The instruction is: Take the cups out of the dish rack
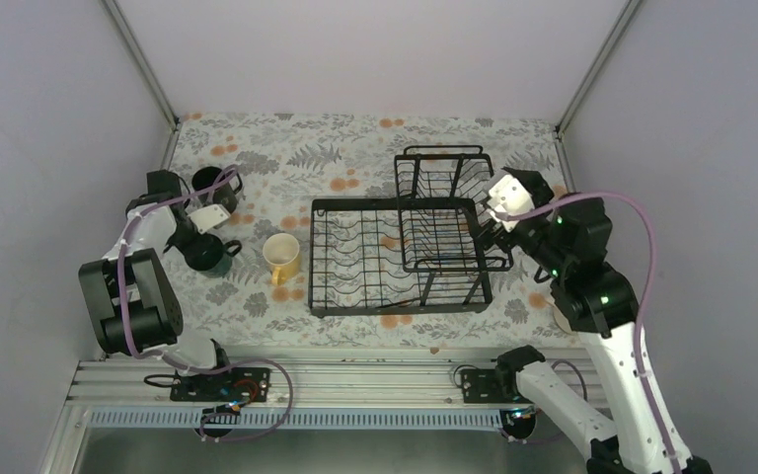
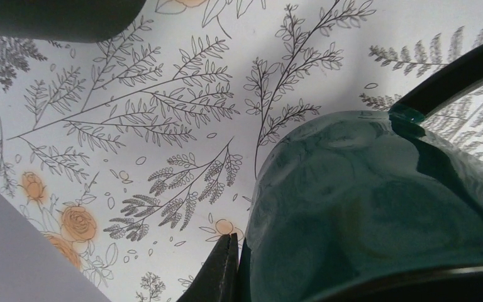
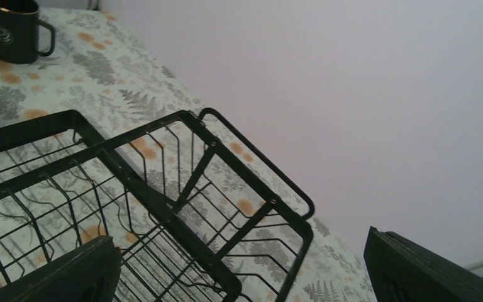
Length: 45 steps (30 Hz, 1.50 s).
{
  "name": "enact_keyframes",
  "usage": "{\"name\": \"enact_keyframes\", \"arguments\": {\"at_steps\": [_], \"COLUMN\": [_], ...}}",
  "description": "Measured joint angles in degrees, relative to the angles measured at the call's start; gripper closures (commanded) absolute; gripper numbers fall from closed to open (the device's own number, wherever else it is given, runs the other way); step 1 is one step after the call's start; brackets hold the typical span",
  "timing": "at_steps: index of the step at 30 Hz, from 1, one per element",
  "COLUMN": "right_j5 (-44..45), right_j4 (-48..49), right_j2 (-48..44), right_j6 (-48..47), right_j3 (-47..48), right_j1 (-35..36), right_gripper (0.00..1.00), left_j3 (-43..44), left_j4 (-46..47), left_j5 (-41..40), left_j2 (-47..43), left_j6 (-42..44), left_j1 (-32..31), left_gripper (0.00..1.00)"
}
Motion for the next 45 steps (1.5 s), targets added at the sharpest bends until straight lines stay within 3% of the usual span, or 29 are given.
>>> {"name": "enact_keyframes", "arguments": {"at_steps": [7, 8, 11, 13, 14, 15, 26, 31, 37, 45], "right_j5": [-3.2, -3.6, -4.2, -4.7, -4.9, -5.0, -2.1, -0.5, 4.3, 13.1], "right_j4": [1.4, 1.5, 1.5, 1.4, 1.4, 1.4, 1.9, 3.9, 8.9, 9.9], "right_j2": [-5.2, -5.7, -7.3, -8.3, -8.8, -9.3, -15.9, -19.3, -23.9, -25.4], "right_j6": [1.9, 2.2, 2.8, 3.3, 3.6, 3.8, 5.2, 6.9, 9.9, 13.1], "right_j3": [-3.0, -3.5, -5.0, -6.0, -6.4, -6.8, -14.6, -19.6, -24.6, -27.2], "right_j1": [-5.6, -6.3, -7.8, -8.9, -9.4, -10.0, -14.3, -16.8, -17.6, -17.9], "right_gripper": [0.00, 0.00, 0.00, 0.00, 0.00, 0.00, 0.00, 0.00, 0.00, 0.00], "left_j3": [-0.8, -0.9, -1.3, -2.1, -2.2, -2.3, 6.0, 5.3, -7.1, -22.9], "left_j4": [1.6, 1.8, 2.3, 3.3, 3.5, 3.4, -3.6, -4.9, -0.6, 8.2], "left_j5": [-1.4, -1.5, -1.6, -1.8, -1.7, -1.7, 3.9, 8.6, 13.9, 11.9], "left_j2": [0.9, 0.9, 0.6, 0.5, 0.3, -0.1, -16.2, -27.3, -47.4, -73.3], "left_j6": [-1.5, -1.6, -2.0, -2.1, -2.3, -2.2, -5.5, -8.8, -15.4, -25.2], "left_j1": [0.0, 0.0, 0.0, 0.0, 0.0, 0.0, 0.0, 0.0, 0.4, 0.4], "left_gripper": [0.97, 0.92, 0.47, 0.26, 0.05, 0.01, 0.00, 0.00, 0.00, 0.00]}}
